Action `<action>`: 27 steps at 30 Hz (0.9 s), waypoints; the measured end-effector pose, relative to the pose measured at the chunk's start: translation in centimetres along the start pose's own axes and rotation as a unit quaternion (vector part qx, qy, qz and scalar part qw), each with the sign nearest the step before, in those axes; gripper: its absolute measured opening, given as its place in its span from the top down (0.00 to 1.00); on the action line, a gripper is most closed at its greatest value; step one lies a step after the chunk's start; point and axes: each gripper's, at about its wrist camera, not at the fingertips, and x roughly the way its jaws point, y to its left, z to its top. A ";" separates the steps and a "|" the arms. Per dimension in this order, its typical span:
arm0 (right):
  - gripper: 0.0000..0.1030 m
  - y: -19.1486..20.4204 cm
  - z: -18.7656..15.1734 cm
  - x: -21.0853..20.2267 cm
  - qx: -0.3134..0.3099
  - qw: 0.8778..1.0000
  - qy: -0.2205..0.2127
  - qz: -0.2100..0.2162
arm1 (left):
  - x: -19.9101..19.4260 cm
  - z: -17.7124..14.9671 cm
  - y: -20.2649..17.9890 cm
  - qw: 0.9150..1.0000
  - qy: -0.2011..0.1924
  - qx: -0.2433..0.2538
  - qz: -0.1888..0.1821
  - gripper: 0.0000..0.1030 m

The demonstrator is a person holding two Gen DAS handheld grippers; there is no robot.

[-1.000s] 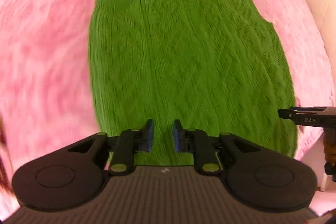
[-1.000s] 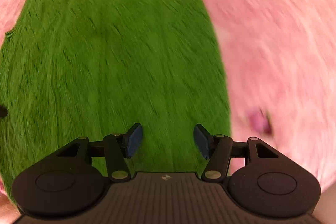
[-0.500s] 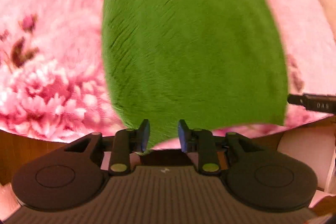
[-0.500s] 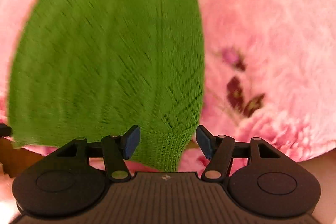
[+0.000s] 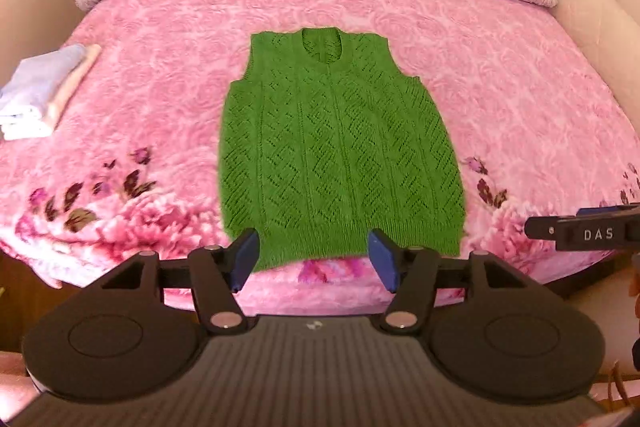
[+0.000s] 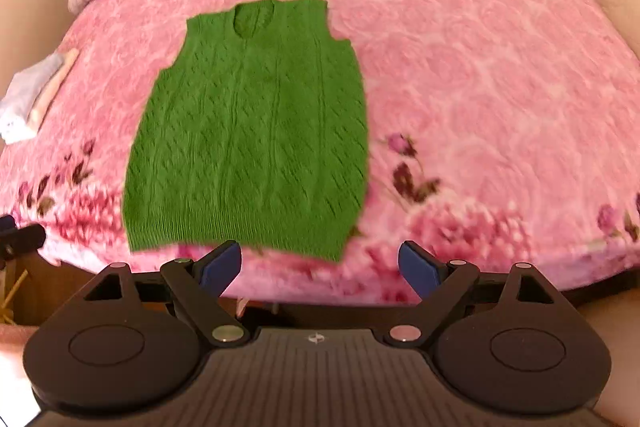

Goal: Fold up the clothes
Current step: 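Release the vest and hover both open grippers above its hem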

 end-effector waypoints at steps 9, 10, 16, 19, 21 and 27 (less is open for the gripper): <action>0.14 -0.6 -3.0 -1.8 0.002 1.000 0.004 -0.004 | -1.9 -3.6 -1.1 0.999 0.017 0.005 0.029 0.40; 0.14 -0.3 -3.3 -1.8 -0.003 1.000 0.006 -0.002 | -2.0 -4.0 -1.0 0.999 0.020 0.002 0.031 0.39; 0.14 1.3 -4.4 -2.9 -0.038 0.999 0.000 0.001 | -2.2 -5.6 -0.6 0.999 0.030 -0.003 0.038 0.39; 0.14 1.5 -4.6 -3.3 -0.039 0.999 -0.002 0.001 | -2.5 -5.9 -0.5 0.999 0.029 -0.004 0.037 0.37; 0.14 1.5 -4.6 -3.5 -0.040 0.999 -0.004 0.000 | -2.8 -6.1 -0.4 0.999 0.027 -0.005 0.037 0.37; 0.14 1.5 -4.7 -4.1 -0.042 0.999 -0.010 0.000 | -3.0 -6.3 -0.3 0.999 0.026 -0.005 0.034 0.37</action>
